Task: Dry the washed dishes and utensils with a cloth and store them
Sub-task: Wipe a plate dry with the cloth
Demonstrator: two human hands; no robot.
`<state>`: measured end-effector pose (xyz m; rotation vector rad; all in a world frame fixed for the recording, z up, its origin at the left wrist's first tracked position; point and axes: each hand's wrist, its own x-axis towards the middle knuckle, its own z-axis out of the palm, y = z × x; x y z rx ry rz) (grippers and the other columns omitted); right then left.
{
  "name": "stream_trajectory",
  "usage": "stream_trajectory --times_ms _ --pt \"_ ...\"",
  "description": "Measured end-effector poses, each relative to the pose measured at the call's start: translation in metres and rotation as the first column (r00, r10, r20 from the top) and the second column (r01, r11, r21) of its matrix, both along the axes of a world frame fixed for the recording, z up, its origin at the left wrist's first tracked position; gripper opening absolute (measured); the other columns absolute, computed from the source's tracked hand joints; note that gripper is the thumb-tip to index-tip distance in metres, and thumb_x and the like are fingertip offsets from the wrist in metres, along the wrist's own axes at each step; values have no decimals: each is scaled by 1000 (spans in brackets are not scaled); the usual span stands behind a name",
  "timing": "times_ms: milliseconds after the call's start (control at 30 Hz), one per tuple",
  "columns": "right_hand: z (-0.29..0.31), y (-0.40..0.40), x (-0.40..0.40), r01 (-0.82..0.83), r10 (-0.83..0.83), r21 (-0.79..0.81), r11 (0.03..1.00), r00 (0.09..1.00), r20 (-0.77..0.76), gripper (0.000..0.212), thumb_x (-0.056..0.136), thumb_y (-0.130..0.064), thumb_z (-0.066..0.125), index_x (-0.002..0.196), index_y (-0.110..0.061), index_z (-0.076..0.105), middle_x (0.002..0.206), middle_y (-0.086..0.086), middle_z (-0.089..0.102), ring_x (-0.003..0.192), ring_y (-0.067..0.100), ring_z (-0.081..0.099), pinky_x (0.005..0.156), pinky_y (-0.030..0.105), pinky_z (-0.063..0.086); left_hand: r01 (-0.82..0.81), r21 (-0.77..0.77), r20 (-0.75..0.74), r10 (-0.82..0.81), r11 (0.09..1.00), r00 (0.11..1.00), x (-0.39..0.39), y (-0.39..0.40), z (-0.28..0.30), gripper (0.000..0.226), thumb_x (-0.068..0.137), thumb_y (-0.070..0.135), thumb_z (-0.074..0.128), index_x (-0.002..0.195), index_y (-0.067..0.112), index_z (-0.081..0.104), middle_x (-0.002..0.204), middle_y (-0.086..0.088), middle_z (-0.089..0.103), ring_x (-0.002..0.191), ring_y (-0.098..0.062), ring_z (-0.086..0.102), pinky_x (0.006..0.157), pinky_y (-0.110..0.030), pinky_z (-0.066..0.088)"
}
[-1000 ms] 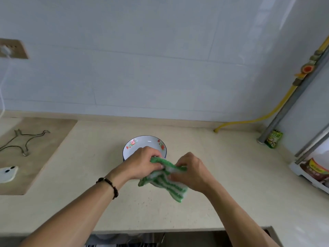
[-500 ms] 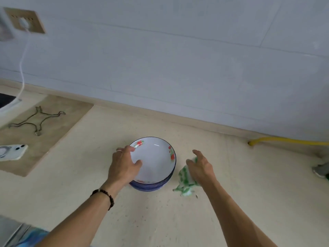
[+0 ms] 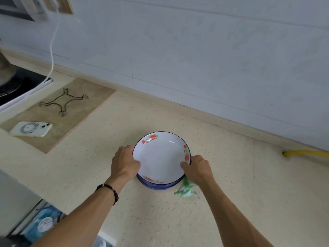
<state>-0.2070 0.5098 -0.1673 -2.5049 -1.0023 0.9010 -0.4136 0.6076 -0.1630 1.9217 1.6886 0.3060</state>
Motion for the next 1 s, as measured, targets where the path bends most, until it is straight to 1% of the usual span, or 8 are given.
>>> stream_trajectory --times_ms 67,200,333,467,567,700,867,1000 --pt "4 -1 2 -5 5 9 1000 1000 -1 38 97 -38 55 118 -6 62 107 11 69 95 27 66 82 37 58 -1 -6 30 1 1000 1000 0 -3 2 28 74 3 68 100 14 65 104 -8 67 94 -27 61 70 -31 48" --pt "18 -7 6 25 -24 74 997 1000 -18 30 98 -31 55 114 -6 64 98 9 65 86 25 62 70 32 51 12 4 90 -12 1000 996 1 -11 15 28 74 4 69 96 19 61 103 -6 68 95 -25 63 71 -28 49" --pt "40 -29 2 163 -139 184 969 981 -133 29 99 -25 52 118 -4 61 106 13 64 87 27 60 67 31 48 56 21 148 -59 998 987 5 -21 42 30 73 6 70 95 22 58 105 -5 65 93 -23 63 69 -28 49" --pt "71 -67 -6 311 -245 276 909 937 -250 21 98 -16 50 106 -3 64 100 16 65 89 32 63 63 30 47 125 34 193 -130 992 973 10 -42 75 29 73 5 69 92 23 57 105 -5 65 93 -24 63 72 -29 49" --pt "90 -111 -15 480 -368 321 817 861 -351 22 92 -12 53 93 6 66 90 19 66 82 35 66 63 35 46 203 56 255 -210 978 944 15 -70 101 27 76 3 67 98 17 61 100 -1 65 92 -24 61 74 -28 46" --pt "112 -177 -27 639 -484 337 691 756 -441 29 91 -11 56 97 16 62 80 14 57 73 26 56 66 37 42 284 86 375 -296 955 879 23 -114 125 23 82 10 66 102 16 56 100 2 63 95 -23 58 69 -29 42" --pt "136 -273 -43 780 -600 346 522 623 -501 27 79 -18 58 86 8 63 84 18 61 76 30 61 69 44 52 452 -19 527 -375 892 763 47 -182 143 26 88 24 67 108 20 51 96 9 60 88 -22 63 74 -36 55" --pt "160 -356 -58 854 -691 341 392 519 -504 12 90 -7 55 84 0 62 89 24 68 91 44 70 82 58 57 574 -180 685 -317 799 656 76 -254 151 31 93 21 63 117 20 44 108 -3 59 86 -18 62 59 -29 53"
